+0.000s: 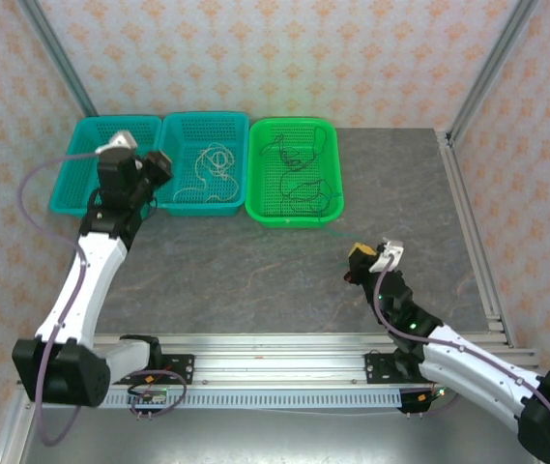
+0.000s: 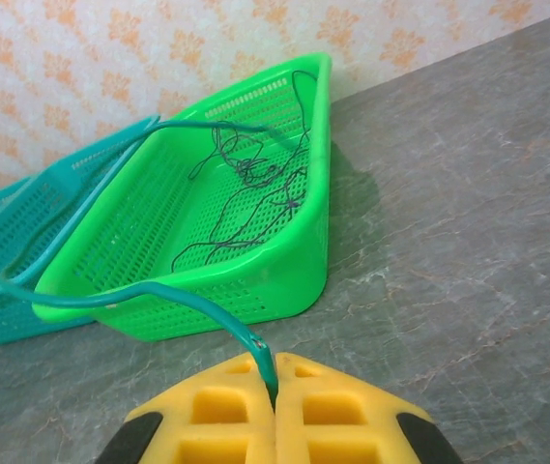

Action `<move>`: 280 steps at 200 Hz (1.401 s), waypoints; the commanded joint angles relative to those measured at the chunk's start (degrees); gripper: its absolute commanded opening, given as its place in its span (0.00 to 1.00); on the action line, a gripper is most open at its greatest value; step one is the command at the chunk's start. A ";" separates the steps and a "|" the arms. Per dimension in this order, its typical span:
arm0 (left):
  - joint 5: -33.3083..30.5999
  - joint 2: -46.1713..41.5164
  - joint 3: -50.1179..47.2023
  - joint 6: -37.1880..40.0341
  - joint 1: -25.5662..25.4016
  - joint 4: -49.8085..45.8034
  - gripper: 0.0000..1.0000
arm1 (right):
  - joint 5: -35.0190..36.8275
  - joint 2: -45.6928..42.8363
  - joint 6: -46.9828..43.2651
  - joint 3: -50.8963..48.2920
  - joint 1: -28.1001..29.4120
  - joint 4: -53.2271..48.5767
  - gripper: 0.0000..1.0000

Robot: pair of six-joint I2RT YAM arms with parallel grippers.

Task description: Untangle the cables

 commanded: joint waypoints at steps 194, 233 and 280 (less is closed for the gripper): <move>15.94 13.98 12.57 -15.42 6.40 8.56 1.00 | -19.20 24.21 -2.18 17.73 0.13 10.12 0.00; 17.73 8.07 3.65 -10.97 -10.31 5.86 1.00 | -21.27 28.02 -1.79 20.15 0.21 11.32 0.00; 20.30 8.00 -3.60 -13.36 -22.90 7.64 1.00 | -22.80 31.47 -0.30 22.06 0.30 13.41 0.00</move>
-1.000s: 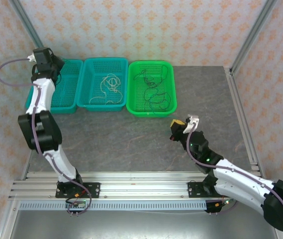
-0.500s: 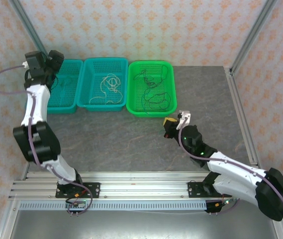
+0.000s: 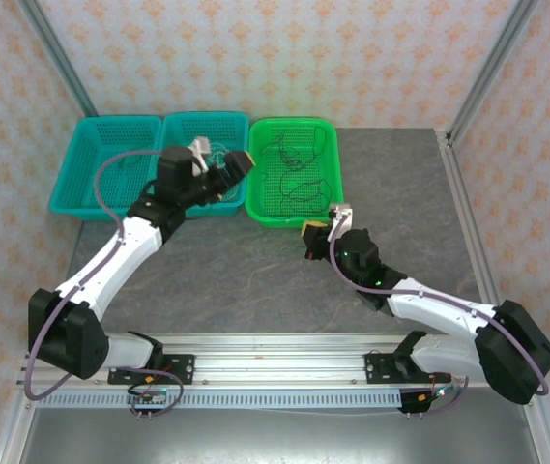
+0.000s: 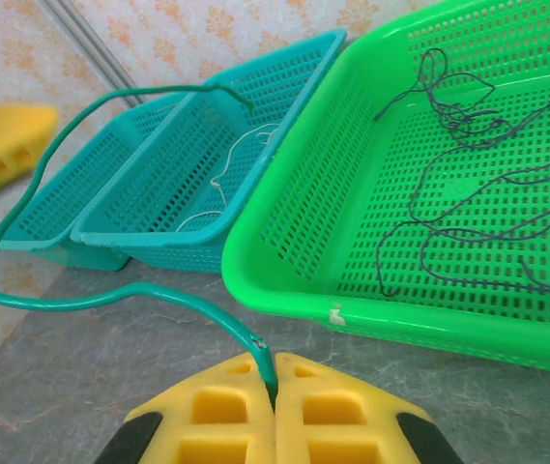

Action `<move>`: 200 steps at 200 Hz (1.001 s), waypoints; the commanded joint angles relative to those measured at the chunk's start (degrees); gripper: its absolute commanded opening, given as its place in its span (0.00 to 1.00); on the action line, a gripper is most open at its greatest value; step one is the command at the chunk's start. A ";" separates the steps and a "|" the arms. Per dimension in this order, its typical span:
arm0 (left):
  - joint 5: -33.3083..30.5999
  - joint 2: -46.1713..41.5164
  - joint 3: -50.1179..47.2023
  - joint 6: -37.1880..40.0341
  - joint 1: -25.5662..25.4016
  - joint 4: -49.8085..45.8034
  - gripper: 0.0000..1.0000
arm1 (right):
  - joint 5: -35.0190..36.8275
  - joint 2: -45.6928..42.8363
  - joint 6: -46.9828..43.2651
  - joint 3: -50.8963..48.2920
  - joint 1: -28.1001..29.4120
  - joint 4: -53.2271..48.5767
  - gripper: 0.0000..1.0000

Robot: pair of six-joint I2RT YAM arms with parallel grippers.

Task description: Untangle the cables

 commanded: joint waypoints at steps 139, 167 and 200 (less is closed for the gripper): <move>-4.42 2.34 9.41 5.84 4.27 -2.35 0.00 | -0.97 3.72 4.33 4.16 3.99 8.92 0.59; -4.05 5.04 15.51 7.40 13.03 -3.59 0.00 | 1.22 -1.31 4.37 1.66 3.99 8.69 0.67; -4.02 10.82 23.93 6.97 23.63 -7.18 0.00 | 2.27 -5.22 3.45 -0.02 3.98 6.35 0.68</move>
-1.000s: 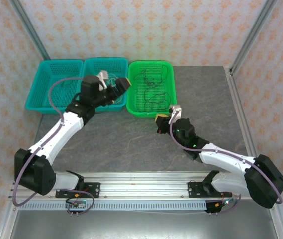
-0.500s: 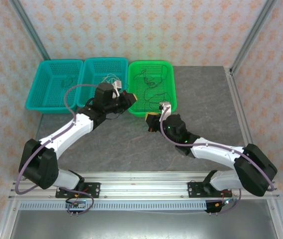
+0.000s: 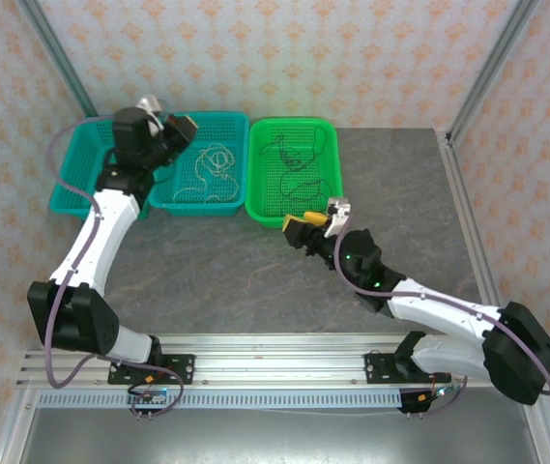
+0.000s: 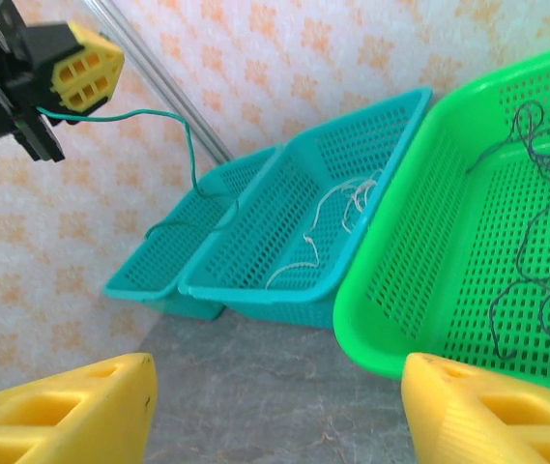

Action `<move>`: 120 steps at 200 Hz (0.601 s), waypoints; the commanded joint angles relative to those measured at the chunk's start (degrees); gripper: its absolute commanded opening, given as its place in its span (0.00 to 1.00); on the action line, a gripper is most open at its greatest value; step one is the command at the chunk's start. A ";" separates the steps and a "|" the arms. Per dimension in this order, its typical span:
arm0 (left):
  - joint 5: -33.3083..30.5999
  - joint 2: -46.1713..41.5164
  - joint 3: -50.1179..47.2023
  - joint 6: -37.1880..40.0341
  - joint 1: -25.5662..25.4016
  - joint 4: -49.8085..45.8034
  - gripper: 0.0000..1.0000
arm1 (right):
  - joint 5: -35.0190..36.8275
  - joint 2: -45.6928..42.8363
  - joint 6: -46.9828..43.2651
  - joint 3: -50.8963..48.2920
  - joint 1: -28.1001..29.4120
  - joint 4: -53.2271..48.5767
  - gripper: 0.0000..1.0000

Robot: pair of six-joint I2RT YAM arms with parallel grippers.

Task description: Untangle the cables

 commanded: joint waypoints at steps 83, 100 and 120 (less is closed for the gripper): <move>-9.94 31.10 36.70 16.16 18.86 -27.65 0.00 | 4.73 -11.71 -2.18 -5.68 0.25 -4.89 0.73; -12.32 35.32 40.20 17.34 20.65 -30.93 0.00 | 5.02 -13.95 -1.56 -7.08 0.25 -5.36 0.73; -12.63 36.68 38.94 17.73 21.84 -29.46 0.05 | 5.54 -16.06 -0.78 -8.54 0.25 -6.22 0.73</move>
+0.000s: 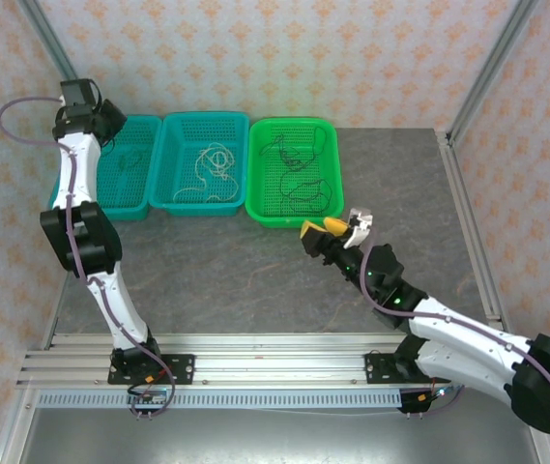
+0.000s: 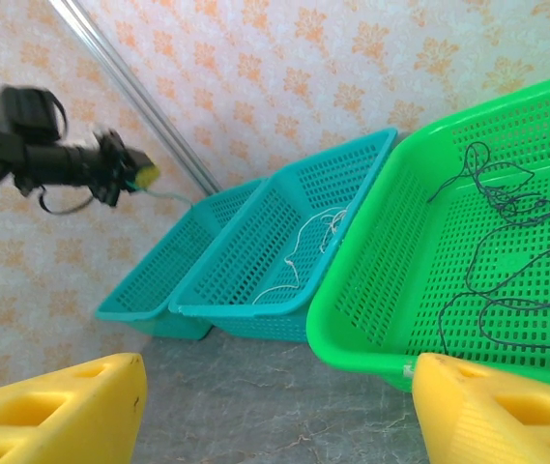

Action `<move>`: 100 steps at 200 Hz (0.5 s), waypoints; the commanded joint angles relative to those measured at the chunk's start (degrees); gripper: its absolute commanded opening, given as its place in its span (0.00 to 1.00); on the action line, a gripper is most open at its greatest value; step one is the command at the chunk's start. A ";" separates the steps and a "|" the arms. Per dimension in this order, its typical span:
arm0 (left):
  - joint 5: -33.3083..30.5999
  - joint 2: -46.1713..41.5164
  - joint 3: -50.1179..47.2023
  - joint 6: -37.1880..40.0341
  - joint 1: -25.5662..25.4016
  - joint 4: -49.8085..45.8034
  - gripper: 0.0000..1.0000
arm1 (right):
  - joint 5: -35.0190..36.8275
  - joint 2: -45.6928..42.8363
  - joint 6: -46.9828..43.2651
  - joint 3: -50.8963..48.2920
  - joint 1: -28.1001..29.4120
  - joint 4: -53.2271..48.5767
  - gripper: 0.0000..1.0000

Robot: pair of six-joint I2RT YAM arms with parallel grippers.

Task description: Untangle the cables

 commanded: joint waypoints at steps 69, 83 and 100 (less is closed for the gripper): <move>-1.63 -10.94 -10.17 -1.22 1.16 0.85 1.00 | 2.56 -1.16 0.12 -2.30 0.18 -0.16 0.75; -1.47 -16.70 -15.73 -5.25 1.28 3.35 1.00 | 2.97 -0.66 -0.84 -2.11 0.17 0.17 0.76; 2.61 -24.84 -25.94 -10.35 0.99 11.71 1.00 | 6.12 -0.69 -1.88 -1.87 -0.17 -1.11 0.77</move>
